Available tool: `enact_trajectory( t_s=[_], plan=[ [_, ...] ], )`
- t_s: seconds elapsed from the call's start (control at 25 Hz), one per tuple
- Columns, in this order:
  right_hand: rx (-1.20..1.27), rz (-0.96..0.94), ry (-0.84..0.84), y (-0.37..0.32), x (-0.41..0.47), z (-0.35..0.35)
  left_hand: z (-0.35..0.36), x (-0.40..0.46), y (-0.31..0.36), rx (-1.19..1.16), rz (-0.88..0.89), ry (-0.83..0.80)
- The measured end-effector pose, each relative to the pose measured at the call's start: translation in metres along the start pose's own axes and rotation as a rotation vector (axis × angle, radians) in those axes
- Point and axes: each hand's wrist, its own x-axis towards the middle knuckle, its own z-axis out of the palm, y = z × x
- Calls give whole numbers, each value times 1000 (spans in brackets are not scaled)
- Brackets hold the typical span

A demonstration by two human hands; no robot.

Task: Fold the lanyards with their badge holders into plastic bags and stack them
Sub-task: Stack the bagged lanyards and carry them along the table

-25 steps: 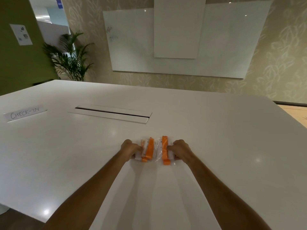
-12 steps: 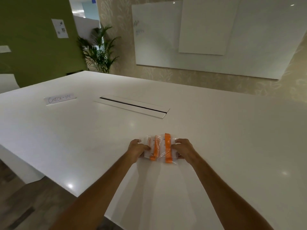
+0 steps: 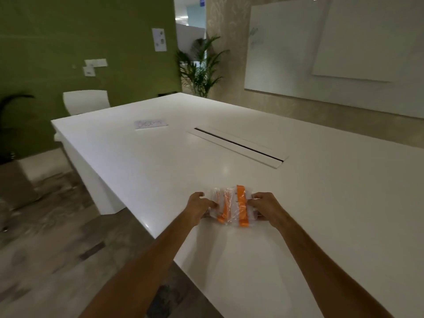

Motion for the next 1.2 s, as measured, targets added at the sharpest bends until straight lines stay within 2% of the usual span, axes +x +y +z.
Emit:
enact_trajectory(
  t_s=[0.36,0.8,1.2],
  plan=[
    [5,-65,-171,-53,38,103,-96,34,20,-92,31,120],
    [20,-116,-225,-128,124,238,-232,116,75,-138,63,136],
    [-19,-139,-241,-182,190,324,-309,188,112,-194,48,181]
  ],
)
